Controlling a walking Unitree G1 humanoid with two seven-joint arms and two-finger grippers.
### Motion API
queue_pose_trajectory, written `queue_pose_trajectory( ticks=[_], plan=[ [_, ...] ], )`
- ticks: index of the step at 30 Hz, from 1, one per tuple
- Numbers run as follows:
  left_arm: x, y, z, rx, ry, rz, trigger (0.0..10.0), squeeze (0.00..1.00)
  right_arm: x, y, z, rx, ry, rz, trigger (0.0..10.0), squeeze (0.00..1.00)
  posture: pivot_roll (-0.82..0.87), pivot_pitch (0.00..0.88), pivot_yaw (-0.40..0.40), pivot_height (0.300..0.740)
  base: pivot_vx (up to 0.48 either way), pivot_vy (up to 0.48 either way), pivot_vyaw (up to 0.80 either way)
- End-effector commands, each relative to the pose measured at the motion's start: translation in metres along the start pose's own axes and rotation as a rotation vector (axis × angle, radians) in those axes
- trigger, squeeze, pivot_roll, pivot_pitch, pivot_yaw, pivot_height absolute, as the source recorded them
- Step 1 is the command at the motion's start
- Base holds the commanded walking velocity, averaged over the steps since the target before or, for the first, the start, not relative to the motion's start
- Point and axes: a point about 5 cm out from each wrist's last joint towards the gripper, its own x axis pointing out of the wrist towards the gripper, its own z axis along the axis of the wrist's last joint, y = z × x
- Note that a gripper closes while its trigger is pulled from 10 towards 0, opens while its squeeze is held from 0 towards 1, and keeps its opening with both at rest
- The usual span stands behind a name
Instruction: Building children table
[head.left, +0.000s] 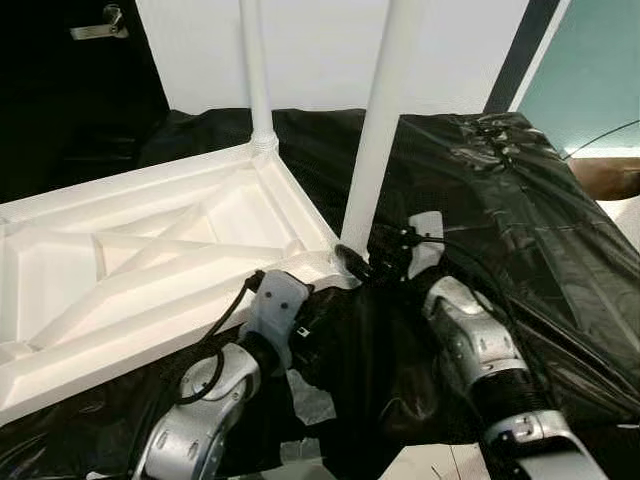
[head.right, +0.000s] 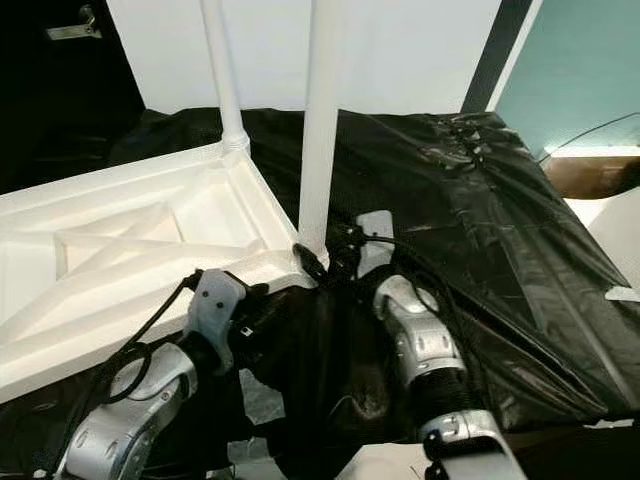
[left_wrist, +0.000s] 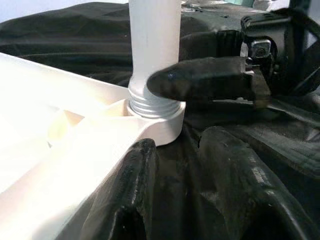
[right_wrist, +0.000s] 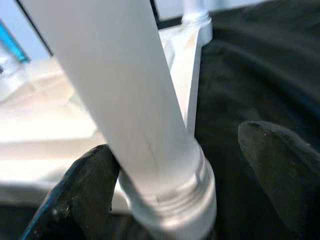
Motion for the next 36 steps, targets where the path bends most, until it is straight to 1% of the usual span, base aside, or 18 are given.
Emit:
queue_pose_trajectory(
  ticks=[1, 4, 5, 6, 8, 9, 12, 15, 19, 21, 22, 23, 24, 25, 33, 34, 35, 36],
  plan=[
    [0.000, 0.002, -0.004, -0.005, 0.013, 0.010, 10.0, 0.00, 0.002, -0.008, 0.003, -0.034, 0.019, 0.083, 10.0, 0.00, 0.11, 0.040, -0.048, 0.740, 0.000, 0.000, 0.00],
    [-0.001, 0.004, -0.004, 0.000, 0.013, 0.012, 10.0, 0.00, 0.003, -0.011, 0.005, -0.046, 0.027, 0.119, 10.0, 0.00, 0.11, 0.040, -0.048, 0.740, 0.000, 0.000, 0.00],
    [-0.001, 0.005, -0.004, 0.005, 0.015, 0.016, 10.0, 0.00, 0.007, -0.013, 0.008, -0.075, 0.038, 0.153, 10.0, 0.00, 0.11, 0.037, -0.045, 0.740, 0.000, 0.000, 0.00],
    [-0.001, 0.005, -0.004, 0.005, 0.015, 0.016, 10.0, 0.00, 0.007, -0.013, 0.008, -0.075, 0.038, 0.153, 10.0, 0.00, 0.11, 0.037, -0.045, 0.740, 0.000, 0.000, 0.00],
    [-0.002, 0.009, -0.005, 0.019, 0.018, 0.026, 10.0, 0.00, 0.017, -0.014, 0.013, -0.102, 0.081, 0.233, 10.0, 0.00, 0.11, 0.028, -0.043, 0.740, 0.000, 0.000, 0.00],
    [-0.002, 0.009, -0.005, 0.019, 0.018, 0.026, 10.0, 0.00, 0.017, -0.014, 0.013, -0.102, 0.081, 0.233, 10.0, 0.00, 0.11, 0.028, -0.043, 0.740, 0.000, 0.000, 0.00],
    [-0.002, 0.012, -0.005, 0.032, 0.018, 0.035, 10.0, 0.00, 0.027, -0.013, 0.015, -0.140, 0.113, 0.295, 10.0, 0.00, 0.13, 0.016, -0.050, 0.740, 0.000, 0.000, 0.00],
    [-0.001, 0.012, -0.005, 0.034, 0.017, 0.039, 10.0, 0.00, 0.031, -0.012, 0.016, -0.150, 0.119, 0.310, 10.0, 0.00, 0.13, 0.014, -0.050, 0.740, 0.000, 0.000, 0.00],
    [0.001, 0.012, -0.004, 0.040, 0.012, 0.044, 10.0, 0.00, 0.042, -0.008, 0.019, -0.182, 0.132, 0.354, 10.0, 0.00, 0.15, 0.001, -0.049, 0.740, 0.000, 0.000, 0.00],
    [0.001, 0.012, -0.004, 0.040, 0.012, 0.044, 10.0, 0.00, 0.042, -0.008, 0.019, -0.182, 0.132, 0.354, 10.0, 0.00, 0.15, 0.001, -0.049, 0.740, 0.000, 0.000, 0.00],
    [0.002, 0.012, -0.003, 0.042, 0.010, 0.045, 10.0, 0.00, 0.044, -0.008, 0.020, -0.195, 0.138, 0.363, 8.4, 0.00, 0.15, 0.000, -0.047, 0.740, 0.000, 0.000, 0.00],
    [0.003, 0.012, -0.003, 0.045, 0.008, 0.045, 10.0, 0.00, 0.045, -0.008, 0.021, -0.207, 0.141, 0.370, 3.5, 0.00, 0.15, 0.000, -0.045, 0.740, 0.000, 0.000, 0.00],
    [0.003, 0.012, -0.003, 0.045, 0.008, 0.045, 10.0, 0.00, 0.045, -0.008, 0.021, -0.207, 0.141, 0.370, 3.5, 0.00, 0.15, 0.000, -0.045, 0.740, 0.000, 0.000, 0.00],
    [0.004, 0.012, -0.002, 0.049, 0.006, 0.045, 10.0, 0.00, 0.045, -0.009, 0.022, -0.221, 0.144, 0.376, 0.0, 0.00, 0.15, 0.000, -0.046, 0.740, 0.000, 0.000, 0.00],
    [0.005, 0.012, -0.002, 0.054, 0.001, 0.041, 10.0, 0.00, 0.040, -0.015, 0.020, -0.228, 0.158, 0.377, 0.0, 0.00, 0.14, 0.000, -0.043, 0.740, 0.000, 0.000, 0.00],
    [0.005, 0.012, -0.002, 0.054, 0.000, 0.039, 10.0, 0.00, 0.038, -0.017, 0.018, -0.215, 0.168, 0.364, 1.6, 0.00, 0.14, 0.000, -0.043, 0.740, 0.000, 0.000, 0.00],
    [0.005, 0.011, -0.001, 0.052, 0.000, 0.035, 10.0, 0.00, 0.037, -0.018, 0.016, -0.187, 0.166, 0.346, 10.0, 0.00, 0.14, 0.000, -0.042, 0.740, 0.000, 0.000, 0.00],
    [0.005, 0.011, -0.001, 0.052, 0.000, 0.035, 10.0, 0.00, 0.037, -0.018, 0.016, -0.187, 0.166, 0.346, 10.0, 0.00, 0.14, 0.000, -0.042, 0.740, 0.000, 0.000, 0.00]
  ],
)
